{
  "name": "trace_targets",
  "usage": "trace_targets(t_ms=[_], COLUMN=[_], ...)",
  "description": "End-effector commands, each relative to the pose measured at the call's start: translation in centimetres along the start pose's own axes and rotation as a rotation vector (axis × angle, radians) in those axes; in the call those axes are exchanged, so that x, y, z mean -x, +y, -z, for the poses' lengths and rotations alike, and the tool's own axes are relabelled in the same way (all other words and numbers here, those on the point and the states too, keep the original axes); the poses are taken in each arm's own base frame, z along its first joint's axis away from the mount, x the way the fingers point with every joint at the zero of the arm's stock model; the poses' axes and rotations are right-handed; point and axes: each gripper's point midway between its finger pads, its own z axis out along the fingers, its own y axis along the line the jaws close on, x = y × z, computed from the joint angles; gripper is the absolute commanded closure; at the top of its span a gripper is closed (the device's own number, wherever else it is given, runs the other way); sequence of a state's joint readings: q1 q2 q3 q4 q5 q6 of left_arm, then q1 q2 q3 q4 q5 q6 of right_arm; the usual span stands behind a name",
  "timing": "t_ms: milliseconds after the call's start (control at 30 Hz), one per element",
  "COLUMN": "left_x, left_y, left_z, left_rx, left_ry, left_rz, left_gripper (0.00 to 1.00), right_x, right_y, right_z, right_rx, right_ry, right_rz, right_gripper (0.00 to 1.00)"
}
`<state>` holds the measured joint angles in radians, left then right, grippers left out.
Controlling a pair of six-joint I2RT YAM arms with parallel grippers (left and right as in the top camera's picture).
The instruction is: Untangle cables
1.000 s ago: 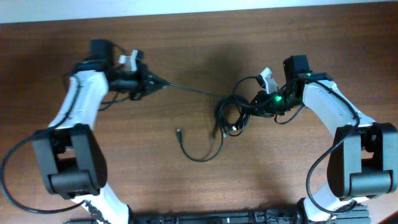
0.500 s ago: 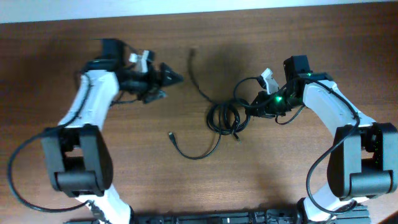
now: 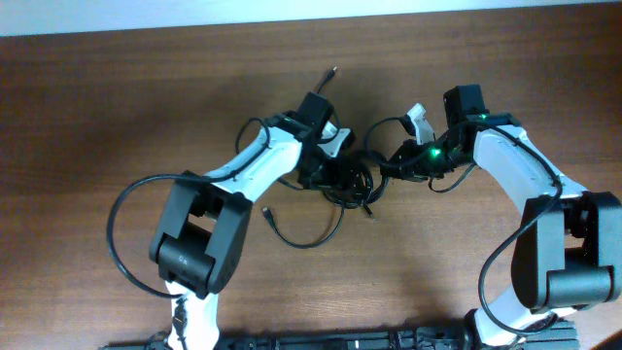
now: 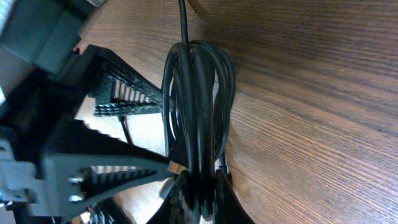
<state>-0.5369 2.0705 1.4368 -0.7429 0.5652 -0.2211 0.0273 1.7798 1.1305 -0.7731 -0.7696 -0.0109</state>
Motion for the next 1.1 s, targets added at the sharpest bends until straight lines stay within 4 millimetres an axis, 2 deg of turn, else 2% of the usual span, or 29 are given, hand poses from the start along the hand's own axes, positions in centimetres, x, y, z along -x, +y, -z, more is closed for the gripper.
trace_targets(t_ms=[0,33,133,167,233,300,367,467,500,533,567,600,633,700,733,833,967,1067], left_x=[-0.1,-0.2,-0.3,-0.2,0.2,1.3,4.1,7.6,8.7,9.3,9.7,9.8,9.6,8.9,8.4,7.4,6.9,6.8], left_y=[0.6,0.6,1.1,1.4,2.2,3.2,4.7,5.9,6.0,6.0,5.9,5.5,5.2,4.4,4.1,3.8,3.6,3.0], left_z=[-1.7,-2.0,-2.2,-2.0,-1.0,1.1,5.7,10.1,11.1,11.4,11.5,11.3,11.0,10.2,9.7,8.9,7.3,5.9], left_rx=[0.066,0.066,0.084,0.086,0.088,0.089,0.089,0.091,0.091,0.089,0.086,0.084,0.082,0.083,0.093,0.116,0.115,0.125], left_ry=[0.007,0.012,0.017,0.016,0.004,-0.034,-0.153,-0.298,-0.341,-0.365,-0.382,-0.383,-0.374,-0.338,-0.317,-0.275,-0.234,-0.209], left_rz=[-0.043,-0.046,-0.040,-0.032,-0.003,0.008,0.026,0.029,0.018,0.006,-0.005,-0.017,-0.021,-0.027,-0.027,-0.024,-0.027,-0.179], left_gripper=[0.36,0.44,0.92,1.00,1.00,1.00,1.00,1.00,0.98,0.71,0.56,0.36,0.22,0.12,0.11,0.11,0.10,0.10], right_x=[0.6,0.6,0.6,0.5,0.5,0.5,0.4,0.0,-0.1,-0.2,-0.2,-0.2,-0.2,-0.2,-0.2,-0.2,0.1,0.2], right_y=[0.5,0.5,0.5,0.5,0.5,0.4,0.4,0.4,0.4,0.4,0.4,0.4,0.4,0.3,0.2,-0.6,-0.7,-1.7], right_z=[0.3,0.3,0.3,0.3,0.3,0.3,0.3,0.3,0.3,0.3,0.3,0.3,0.3,0.3,0.3,0.3,0.3,0.4], right_rx=[0.030,0.030,0.030,0.030,0.030,0.024,0.022,0.023,0.023,0.024,0.024,0.023,0.023,0.019,0.007,-0.036,-0.042,-0.102], right_ry=[-0.015,-0.015,-0.015,-0.015,-0.015,-0.015,-0.011,0.004,0.009,0.012,0.013,0.014,0.014,0.014,0.014,0.011,0.002,-0.005], right_rz=[0.014,0.014,0.014,0.013,0.013,0.013,0.009,-0.003,-0.007,-0.009,-0.011,-0.012,-0.012,-0.012,-0.012,-0.008,0.000,-0.061], right_gripper=[0.96,0.96,0.96,0.96,0.96,0.96,0.96,0.96,0.96,0.96,0.96,0.96,0.96,0.96,0.92,0.83,0.79,0.74])
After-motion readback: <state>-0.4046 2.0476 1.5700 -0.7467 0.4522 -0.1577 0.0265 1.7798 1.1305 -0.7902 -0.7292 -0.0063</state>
